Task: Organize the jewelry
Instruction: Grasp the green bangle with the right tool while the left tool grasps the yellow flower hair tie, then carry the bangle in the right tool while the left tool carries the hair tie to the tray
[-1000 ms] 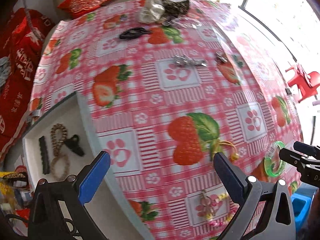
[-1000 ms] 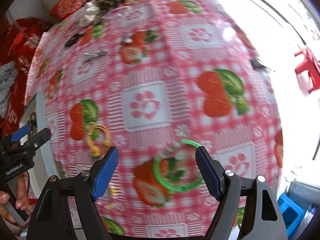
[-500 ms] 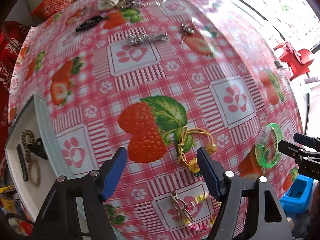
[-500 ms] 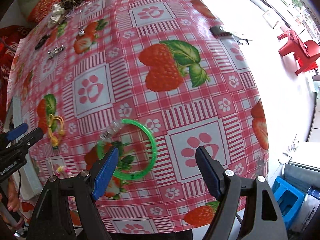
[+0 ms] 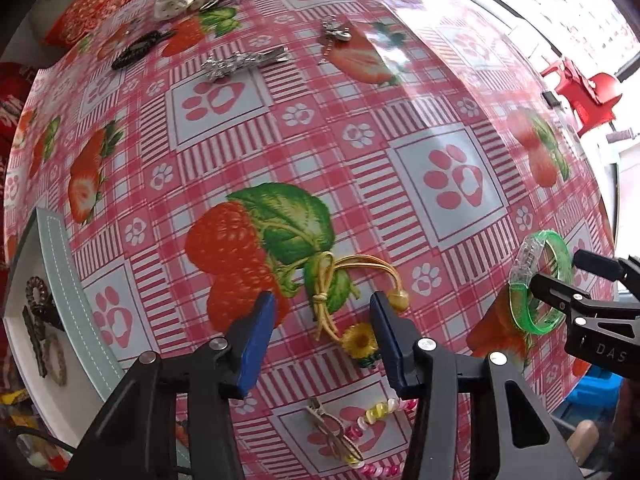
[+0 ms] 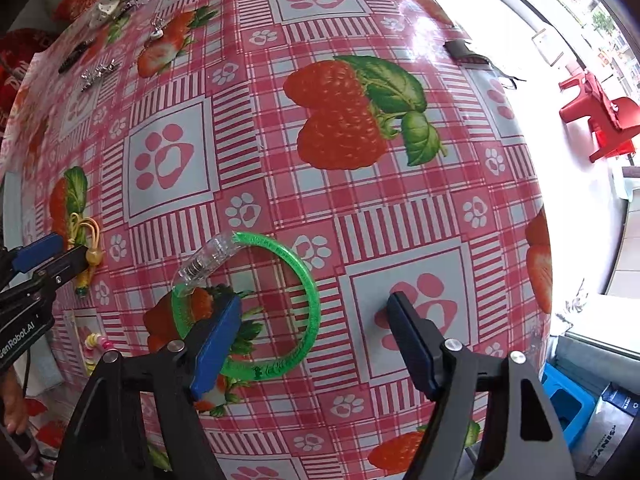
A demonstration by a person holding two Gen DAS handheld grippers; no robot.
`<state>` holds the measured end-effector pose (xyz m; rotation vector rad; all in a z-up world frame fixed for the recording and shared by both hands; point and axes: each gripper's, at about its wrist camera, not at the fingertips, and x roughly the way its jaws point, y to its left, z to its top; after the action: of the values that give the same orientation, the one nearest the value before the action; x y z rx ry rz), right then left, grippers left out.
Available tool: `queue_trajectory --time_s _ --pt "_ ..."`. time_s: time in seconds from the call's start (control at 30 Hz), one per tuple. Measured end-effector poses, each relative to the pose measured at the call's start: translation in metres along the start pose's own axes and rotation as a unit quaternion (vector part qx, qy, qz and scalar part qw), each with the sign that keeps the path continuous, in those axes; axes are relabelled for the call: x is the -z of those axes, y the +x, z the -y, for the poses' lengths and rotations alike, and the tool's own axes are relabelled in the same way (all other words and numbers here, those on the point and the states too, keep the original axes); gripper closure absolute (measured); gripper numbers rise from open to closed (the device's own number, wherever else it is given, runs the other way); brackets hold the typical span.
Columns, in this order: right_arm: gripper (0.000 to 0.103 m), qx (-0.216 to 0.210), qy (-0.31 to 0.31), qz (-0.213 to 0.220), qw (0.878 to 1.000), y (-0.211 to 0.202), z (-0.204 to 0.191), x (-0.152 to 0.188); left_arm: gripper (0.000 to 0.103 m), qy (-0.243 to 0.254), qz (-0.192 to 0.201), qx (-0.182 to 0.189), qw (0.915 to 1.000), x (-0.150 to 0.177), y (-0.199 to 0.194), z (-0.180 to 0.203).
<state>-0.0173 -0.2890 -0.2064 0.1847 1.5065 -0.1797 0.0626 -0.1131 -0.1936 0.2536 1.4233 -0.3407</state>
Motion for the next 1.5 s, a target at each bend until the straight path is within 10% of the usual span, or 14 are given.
queue_trajectory --time_s 0.33,0.6,1.5 --pt "0.052 0.001 -0.016 0.015 1.0 -0.005 -0.017 0.01 0.091 0.009 0.003 0.024 0.9997 0.001 -0.006 0.032" --pt "0.096 -0.002 -0.013 0.019 1.0 -0.016 -0.011 -0.002 0.091 -0.01 0.014 0.063 0.9979 0.001 -0.017 0.028" --pt "0.096 -0.086 -0.059 0.067 0.992 -0.072 -0.057 -0.034 0.091 -0.108 0.094 0.07 0.9872 0.035 -0.1 -0.075"
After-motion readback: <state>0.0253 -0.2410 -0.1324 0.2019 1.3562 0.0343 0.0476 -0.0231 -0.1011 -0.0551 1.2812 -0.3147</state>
